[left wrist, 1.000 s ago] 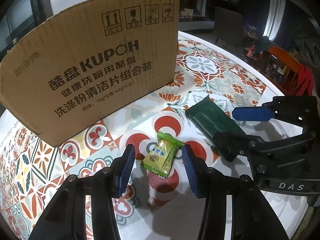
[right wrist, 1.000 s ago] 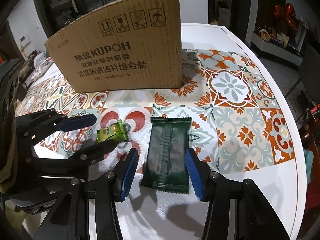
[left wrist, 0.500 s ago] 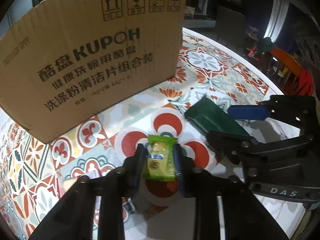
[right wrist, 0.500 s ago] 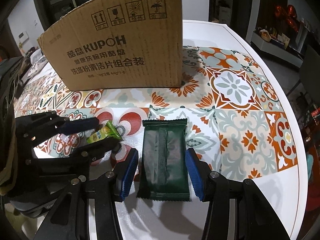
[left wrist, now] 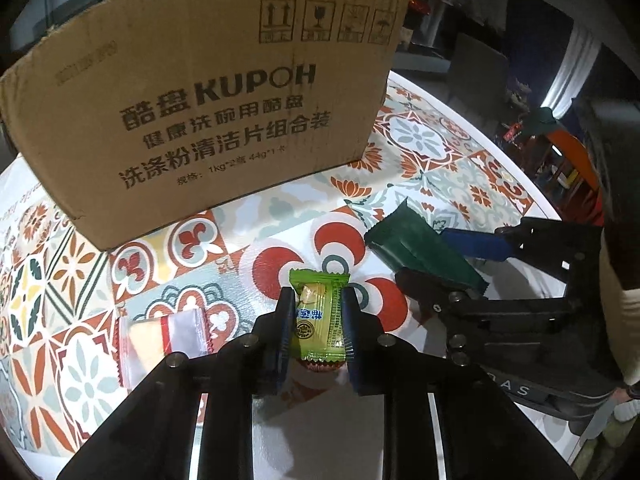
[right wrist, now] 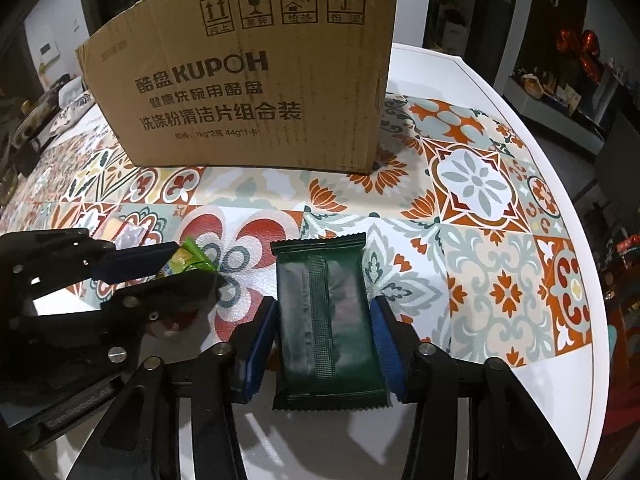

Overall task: Organize snacks
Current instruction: 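Grasp the green-yellow candy pack with left tool while right tool grasps the dark green pack, then carry both snacks over the cardboard box and open both tools to drop them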

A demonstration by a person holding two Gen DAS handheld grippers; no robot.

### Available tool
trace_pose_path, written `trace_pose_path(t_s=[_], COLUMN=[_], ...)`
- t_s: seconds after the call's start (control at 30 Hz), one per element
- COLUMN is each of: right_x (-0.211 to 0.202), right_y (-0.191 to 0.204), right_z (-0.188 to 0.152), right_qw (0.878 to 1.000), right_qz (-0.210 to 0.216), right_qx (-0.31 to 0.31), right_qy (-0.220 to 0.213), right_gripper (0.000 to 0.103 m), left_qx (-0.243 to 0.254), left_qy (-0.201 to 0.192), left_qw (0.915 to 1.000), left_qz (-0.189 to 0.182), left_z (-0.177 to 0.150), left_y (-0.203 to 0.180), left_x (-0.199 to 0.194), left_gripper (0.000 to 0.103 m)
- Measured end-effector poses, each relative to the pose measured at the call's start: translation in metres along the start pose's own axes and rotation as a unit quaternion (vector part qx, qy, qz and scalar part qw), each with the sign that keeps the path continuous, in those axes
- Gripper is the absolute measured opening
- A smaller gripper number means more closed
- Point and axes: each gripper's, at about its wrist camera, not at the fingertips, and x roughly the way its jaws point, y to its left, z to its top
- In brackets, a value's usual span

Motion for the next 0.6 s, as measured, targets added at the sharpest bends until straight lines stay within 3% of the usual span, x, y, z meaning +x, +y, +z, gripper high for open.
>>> trace_pose_path(t_s=[0.3, 0.6], right_x=[-0.014, -0.052], right_y=[0.001, 0.006], right_z=[0.001, 0.008], right_qw=[1.0, 0.997], right_qz=[0.02, 0.036], right_qx=[0.011, 0.018], right_qy=[-0.012, -0.058], right_gripper=[0.047, 0.047], left_qx=[-0.018, -0.031], left_qy=[-0.022, -0.051], left_qw=[0.9996, 0.9979], left_qz=[0.001, 0.025], left_z=[-0.003, -0.001], left_y=[0.003, -0.001], left_x=[-0.022, -0.057], left_gripper=[0.023, 0.023])
